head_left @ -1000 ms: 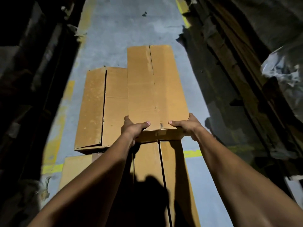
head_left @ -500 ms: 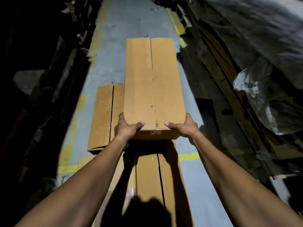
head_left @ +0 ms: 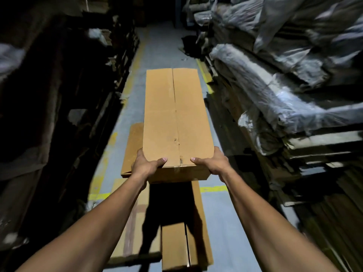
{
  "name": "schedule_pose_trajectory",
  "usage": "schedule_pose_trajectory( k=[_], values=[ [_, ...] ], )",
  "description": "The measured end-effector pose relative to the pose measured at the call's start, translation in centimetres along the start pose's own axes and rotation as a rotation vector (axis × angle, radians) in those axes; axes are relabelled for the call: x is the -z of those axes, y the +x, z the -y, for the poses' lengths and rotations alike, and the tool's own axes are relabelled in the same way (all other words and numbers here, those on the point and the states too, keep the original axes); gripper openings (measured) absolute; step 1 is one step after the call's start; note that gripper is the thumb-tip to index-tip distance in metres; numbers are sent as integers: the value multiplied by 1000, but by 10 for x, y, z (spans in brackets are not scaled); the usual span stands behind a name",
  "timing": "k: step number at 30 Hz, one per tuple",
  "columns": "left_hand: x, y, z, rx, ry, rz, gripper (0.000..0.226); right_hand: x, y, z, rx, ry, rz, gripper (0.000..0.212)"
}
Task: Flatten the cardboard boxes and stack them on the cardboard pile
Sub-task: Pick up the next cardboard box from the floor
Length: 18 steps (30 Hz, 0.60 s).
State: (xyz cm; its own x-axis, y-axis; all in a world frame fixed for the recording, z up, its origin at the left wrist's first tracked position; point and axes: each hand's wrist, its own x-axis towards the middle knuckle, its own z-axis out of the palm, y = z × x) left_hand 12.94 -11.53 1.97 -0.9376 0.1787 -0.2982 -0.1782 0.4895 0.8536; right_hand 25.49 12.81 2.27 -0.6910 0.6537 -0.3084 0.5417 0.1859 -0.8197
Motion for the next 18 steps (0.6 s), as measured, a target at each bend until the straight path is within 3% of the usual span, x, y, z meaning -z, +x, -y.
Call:
schedule_pose_trajectory(
  k=[10,14,18],
  values=[
    [77,-219,9,-51,6,-2,85,57,-221,-16,30,-51,-12,122],
    [89,-311,30,-54,10,-6,84,78,-322,-39,29,-6,-19,103],
    [93,-406,73,-42,-6,-22,84,90,-406,-90,73,-3,0,107]
  ],
)
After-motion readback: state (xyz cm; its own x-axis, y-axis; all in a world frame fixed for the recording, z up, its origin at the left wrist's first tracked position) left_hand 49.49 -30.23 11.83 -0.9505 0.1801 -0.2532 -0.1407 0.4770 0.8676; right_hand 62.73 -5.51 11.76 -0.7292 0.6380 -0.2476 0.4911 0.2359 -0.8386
